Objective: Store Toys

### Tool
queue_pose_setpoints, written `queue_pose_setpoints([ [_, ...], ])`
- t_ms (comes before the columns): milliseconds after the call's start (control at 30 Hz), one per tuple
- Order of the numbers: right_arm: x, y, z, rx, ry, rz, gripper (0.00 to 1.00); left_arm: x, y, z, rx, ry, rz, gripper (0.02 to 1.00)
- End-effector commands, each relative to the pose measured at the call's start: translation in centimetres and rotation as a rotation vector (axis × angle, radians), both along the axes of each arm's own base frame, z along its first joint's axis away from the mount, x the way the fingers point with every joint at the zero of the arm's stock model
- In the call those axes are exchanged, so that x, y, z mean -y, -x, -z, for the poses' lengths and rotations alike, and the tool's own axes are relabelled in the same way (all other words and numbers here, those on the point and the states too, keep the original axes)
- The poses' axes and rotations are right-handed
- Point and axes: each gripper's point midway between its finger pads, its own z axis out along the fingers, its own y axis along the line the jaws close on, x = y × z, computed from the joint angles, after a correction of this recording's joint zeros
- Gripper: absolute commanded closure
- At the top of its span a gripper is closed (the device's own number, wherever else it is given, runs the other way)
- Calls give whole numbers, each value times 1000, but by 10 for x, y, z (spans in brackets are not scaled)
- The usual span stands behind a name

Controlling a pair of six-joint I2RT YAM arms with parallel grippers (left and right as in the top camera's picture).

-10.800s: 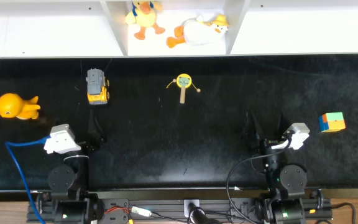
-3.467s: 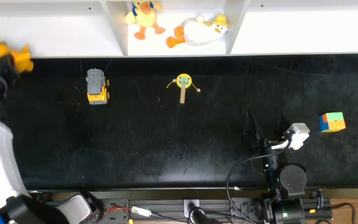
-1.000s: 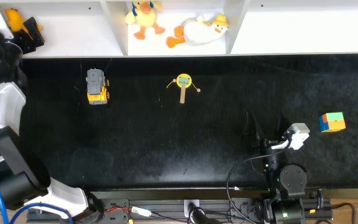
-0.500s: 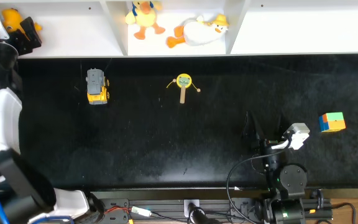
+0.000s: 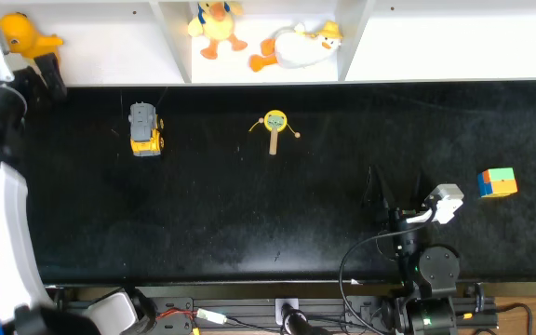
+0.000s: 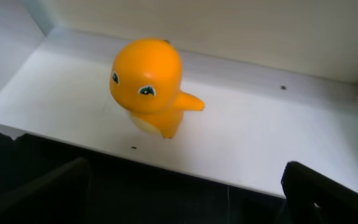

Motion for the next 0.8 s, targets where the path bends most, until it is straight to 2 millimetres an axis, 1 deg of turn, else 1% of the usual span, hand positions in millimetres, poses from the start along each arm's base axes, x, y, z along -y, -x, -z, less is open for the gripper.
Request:
queue_pose_setpoints([
  [33, 1, 0, 4, -1, -4, 7, 7, 16, 19, -24, 12, -52, 49, 20],
  [133, 1, 0, 4, -1, -4, 7, 5, 35, 19, -13, -33, -30, 92, 23],
  [267, 1, 0, 4, -1, -4, 7, 5, 76, 12, 9, -112, -21, 184, 20],
  [333, 1, 0, 4, -1, -4, 7, 5, 91, 9, 23, -170, -43, 177, 20],
  [433, 1, 0, 4, -1, -4, 7, 5, 113, 11, 47, -263, -81, 180, 20],
  [533, 1, 0, 4, -1, -4, 7, 5, 133, 15, 68, -312, -36, 194, 20],
  [633, 1, 0, 4, -1, -4, 7, 5, 143, 23, 88, -355, 18, 177, 23],
  [800, 1, 0, 4, -1, -4, 7, 5, 145, 40, 122, -426, 78, 132, 20],
])
